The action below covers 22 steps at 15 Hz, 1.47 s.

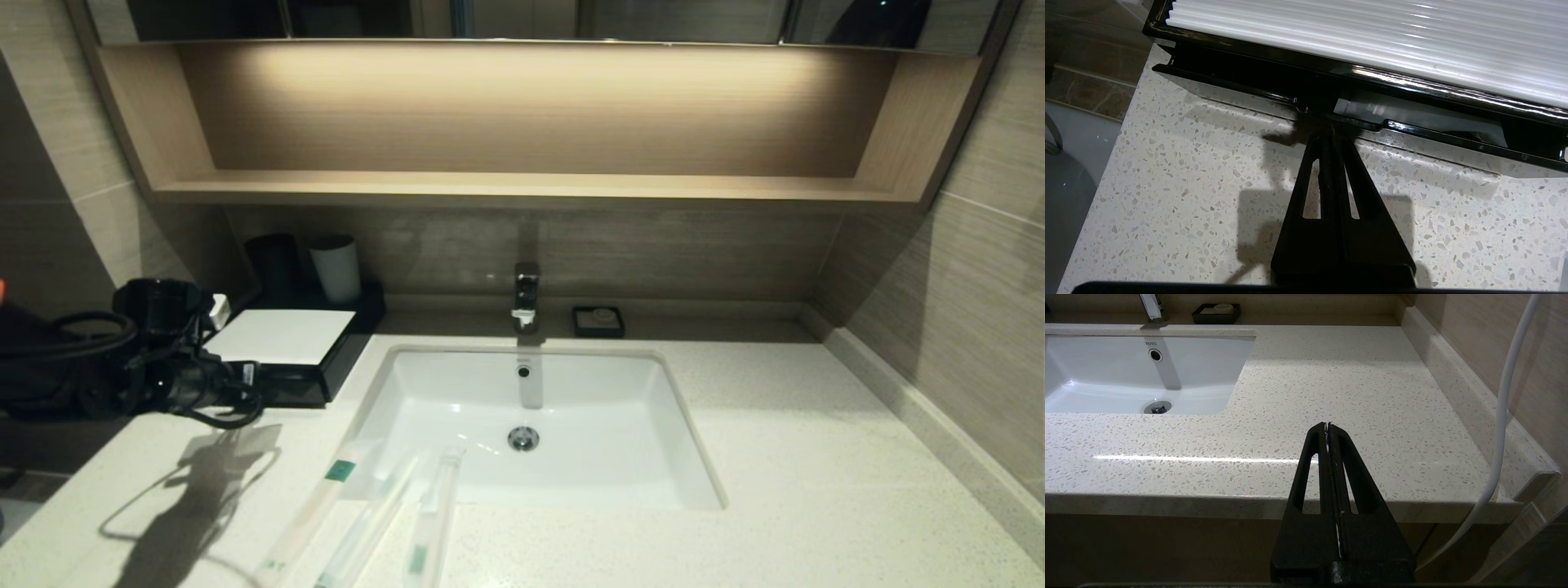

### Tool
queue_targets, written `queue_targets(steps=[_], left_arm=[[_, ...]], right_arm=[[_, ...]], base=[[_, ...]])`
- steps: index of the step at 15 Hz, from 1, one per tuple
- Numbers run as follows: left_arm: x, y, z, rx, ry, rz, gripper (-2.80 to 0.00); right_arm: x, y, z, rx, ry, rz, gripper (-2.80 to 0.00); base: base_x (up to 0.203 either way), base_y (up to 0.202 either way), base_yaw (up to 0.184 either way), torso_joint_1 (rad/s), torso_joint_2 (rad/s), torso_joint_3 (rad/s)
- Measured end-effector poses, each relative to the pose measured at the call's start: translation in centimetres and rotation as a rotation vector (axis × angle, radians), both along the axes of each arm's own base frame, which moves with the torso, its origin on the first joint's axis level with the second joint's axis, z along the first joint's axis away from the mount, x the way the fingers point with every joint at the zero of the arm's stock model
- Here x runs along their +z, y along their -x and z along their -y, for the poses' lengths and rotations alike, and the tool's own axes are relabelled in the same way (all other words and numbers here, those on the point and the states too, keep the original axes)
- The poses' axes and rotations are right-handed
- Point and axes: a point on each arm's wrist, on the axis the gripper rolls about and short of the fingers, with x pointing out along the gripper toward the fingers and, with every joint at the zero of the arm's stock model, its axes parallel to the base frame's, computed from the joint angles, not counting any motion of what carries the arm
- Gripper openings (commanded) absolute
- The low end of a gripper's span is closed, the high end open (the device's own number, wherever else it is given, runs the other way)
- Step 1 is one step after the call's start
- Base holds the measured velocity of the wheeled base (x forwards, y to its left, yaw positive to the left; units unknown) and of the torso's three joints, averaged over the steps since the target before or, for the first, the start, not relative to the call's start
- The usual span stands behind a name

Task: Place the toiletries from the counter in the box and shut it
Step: Open the drawer

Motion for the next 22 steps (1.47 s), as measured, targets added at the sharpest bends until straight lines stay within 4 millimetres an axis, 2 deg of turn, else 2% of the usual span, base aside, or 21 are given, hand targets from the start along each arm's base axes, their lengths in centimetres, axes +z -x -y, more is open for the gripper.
queue_targets(steps=[22], left_arm=[[-1.5,-1.2,-0.1,-0.002,-0.004,0.028,-2.8]], right_arm=[[0.0,0.0,0.0,0.0,0.0,0.0,-2.8]], base=[[0.0,0.0,0.0,0.0,0.0,0.0]])
